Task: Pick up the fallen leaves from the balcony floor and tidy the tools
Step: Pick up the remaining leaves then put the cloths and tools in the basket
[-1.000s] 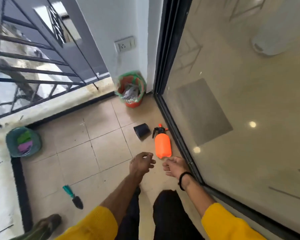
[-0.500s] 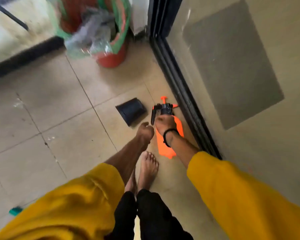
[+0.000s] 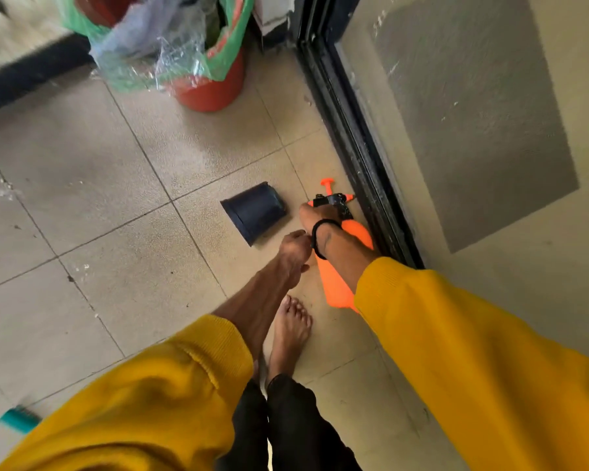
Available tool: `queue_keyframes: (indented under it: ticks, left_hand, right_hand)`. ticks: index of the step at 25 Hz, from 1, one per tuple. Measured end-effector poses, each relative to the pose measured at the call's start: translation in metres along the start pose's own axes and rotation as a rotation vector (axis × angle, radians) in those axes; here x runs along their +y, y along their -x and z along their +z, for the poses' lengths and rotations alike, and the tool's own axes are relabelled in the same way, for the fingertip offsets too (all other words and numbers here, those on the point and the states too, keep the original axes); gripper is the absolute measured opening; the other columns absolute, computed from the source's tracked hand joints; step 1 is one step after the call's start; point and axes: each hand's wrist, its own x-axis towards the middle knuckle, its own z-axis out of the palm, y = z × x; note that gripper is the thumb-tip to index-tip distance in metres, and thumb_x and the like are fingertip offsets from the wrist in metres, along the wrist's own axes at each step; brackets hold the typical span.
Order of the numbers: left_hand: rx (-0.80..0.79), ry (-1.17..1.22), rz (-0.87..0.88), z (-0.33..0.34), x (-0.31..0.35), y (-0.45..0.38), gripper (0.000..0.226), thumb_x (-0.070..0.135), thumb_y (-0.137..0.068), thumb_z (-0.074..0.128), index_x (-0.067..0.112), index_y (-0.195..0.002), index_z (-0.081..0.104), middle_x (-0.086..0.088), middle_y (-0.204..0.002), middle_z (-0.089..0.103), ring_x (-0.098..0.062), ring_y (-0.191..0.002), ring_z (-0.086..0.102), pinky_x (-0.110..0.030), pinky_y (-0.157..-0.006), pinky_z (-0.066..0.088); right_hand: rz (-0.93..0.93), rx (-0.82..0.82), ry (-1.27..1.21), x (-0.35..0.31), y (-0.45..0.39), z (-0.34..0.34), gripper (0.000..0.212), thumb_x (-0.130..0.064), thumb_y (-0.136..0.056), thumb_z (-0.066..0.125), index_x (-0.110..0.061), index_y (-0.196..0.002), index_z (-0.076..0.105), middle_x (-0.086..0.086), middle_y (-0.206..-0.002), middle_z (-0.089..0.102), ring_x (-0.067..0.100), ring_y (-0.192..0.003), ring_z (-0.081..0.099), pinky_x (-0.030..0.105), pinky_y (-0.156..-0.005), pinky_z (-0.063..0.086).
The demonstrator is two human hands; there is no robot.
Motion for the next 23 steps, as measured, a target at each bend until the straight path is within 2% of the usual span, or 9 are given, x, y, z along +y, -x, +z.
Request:
queue_keyframes:
  ticks: [2, 5, 7, 8, 11, 14, 16, 19, 23]
  left_hand:
    - [-0.049, 0.001, 0.015, 0.009, 0.001, 0.008, 0.033, 0.011, -0.102, 0.043, 0.01, -0.128, 0.061, -0.011, -0.107, 0.067, -0.025, -0.094, 0.057, -0.031, -0.074, 0.045]
    - [-0.165, -0.051, 0.061, 0.02, -0.001, 0.026, 0.026, 0.004, -0.104, 0.041, 0.011, -0.121, 0.06, -0.011, -0.079, 0.062, -0.016, -0.063, 0.049, -0.014, -0.04, 0.035]
    - [-0.298, -0.051, -0.002, 0.019, -0.004, 0.042, 0.023, 0.007, -0.106, 0.038, 0.019, -0.106, 0.057, 0.004, -0.062, 0.06, -0.01, -0.056, 0.048, -0.013, -0.039, 0.032]
    - [-0.324, -0.065, -0.017, 0.015, -0.006, 0.051, 0.022, 0.009, -0.107, 0.037, 0.021, -0.105, 0.056, 0.007, -0.065, 0.062, -0.01, -0.06, 0.049, -0.013, -0.043, 0.034]
    - [-0.274, -0.087, -0.015, -0.004, -0.012, 0.081, 0.022, 0.009, -0.105, 0.039, 0.019, -0.117, 0.054, -0.004, -0.088, 0.061, -0.015, -0.066, 0.049, -0.017, -0.053, 0.034]
    - [-0.098, -0.108, 0.009, -0.03, -0.016, 0.116, 0.021, 0.017, -0.106, 0.039, 0.017, -0.118, 0.056, -0.01, -0.101, 0.061, -0.019, -0.074, 0.053, -0.026, -0.063, 0.037]
    - [-0.036, -0.106, 0.02, -0.047, -0.016, 0.14, 0.024, 0.019, -0.106, 0.04, 0.019, -0.124, 0.057, -0.008, -0.107, 0.062, -0.023, -0.088, 0.056, -0.031, -0.076, 0.043]
    - [-0.06, -0.103, 0.06, -0.066, -0.013, 0.178, 0.033, 0.018, -0.105, 0.042, 0.023, -0.135, 0.055, -0.004, -0.117, 0.061, -0.023, -0.101, 0.056, -0.039, -0.09, 0.046]
    - [-0.095, -0.111, 0.136, -0.08, 0.002, 0.256, 0.029, 0.021, -0.106, 0.044, 0.025, -0.131, 0.058, -0.003, -0.116, 0.058, -0.021, -0.096, 0.052, -0.038, -0.085, 0.046]
  right_hand:
    - [0.004, 0.058, 0.056, 0.01, -0.005, -0.008, 0.041, -0.032, -0.088, 0.061, -0.009, -0.121, 0.063, 0.014, -0.131, 0.062, 0.031, -0.122, 0.057, 0.037, -0.105, 0.042]
    - [0.032, 0.089, 0.125, 0.028, -0.019, -0.028, 0.064, -0.065, -0.08, 0.056, -0.009, -0.106, 0.071, 0.013, -0.112, 0.07, 0.031, -0.109, 0.064, 0.045, -0.1, 0.048]
    - [0.043, 0.026, 0.2, 0.032, -0.013, -0.046, 0.089, -0.088, -0.069, 0.049, -0.008, -0.099, 0.074, 0.01, -0.1, 0.073, 0.027, -0.098, 0.068, 0.046, -0.091, 0.054]
    - [0.043, -0.01, 0.205, 0.03, 0.001, -0.058, 0.094, -0.092, -0.067, 0.049, -0.008, -0.1, 0.075, 0.013, -0.102, 0.074, 0.028, -0.097, 0.07, 0.046, -0.086, 0.057]
    - [-0.015, -0.104, 0.26, 0.037, 0.047, -0.092, 0.077, -0.073, -0.085, 0.056, -0.003, -0.112, 0.072, 0.03, -0.114, 0.067, 0.039, -0.106, 0.067, 0.044, -0.073, 0.054]
    - [-0.086, -0.127, 0.365, 0.059, 0.091, -0.126, 0.074, -0.089, -0.068, 0.052, -0.018, -0.076, 0.071, 0.014, -0.082, 0.072, 0.031, -0.089, 0.07, 0.032, -0.059, 0.044]
    - [-0.168, -0.21, 0.342, 0.073, 0.116, -0.146, 0.063, -0.084, -0.071, 0.046, -0.024, -0.067, 0.065, 0.002, -0.075, 0.072, 0.023, -0.079, 0.068, 0.029, -0.064, 0.045]
    - [-0.265, -0.251, 0.222, 0.08, 0.174, -0.18, 0.05, -0.065, -0.089, 0.054, -0.022, -0.072, 0.07, -0.004, -0.075, 0.075, 0.016, -0.073, 0.067, 0.042, -0.079, 0.055]
    - [-0.283, -0.281, 0.045, 0.087, 0.267, -0.22, 0.05, -0.062, -0.089, 0.06, -0.015, -0.078, 0.074, 0.005, -0.084, 0.075, 0.021, -0.074, 0.066, 0.053, -0.087, 0.056]
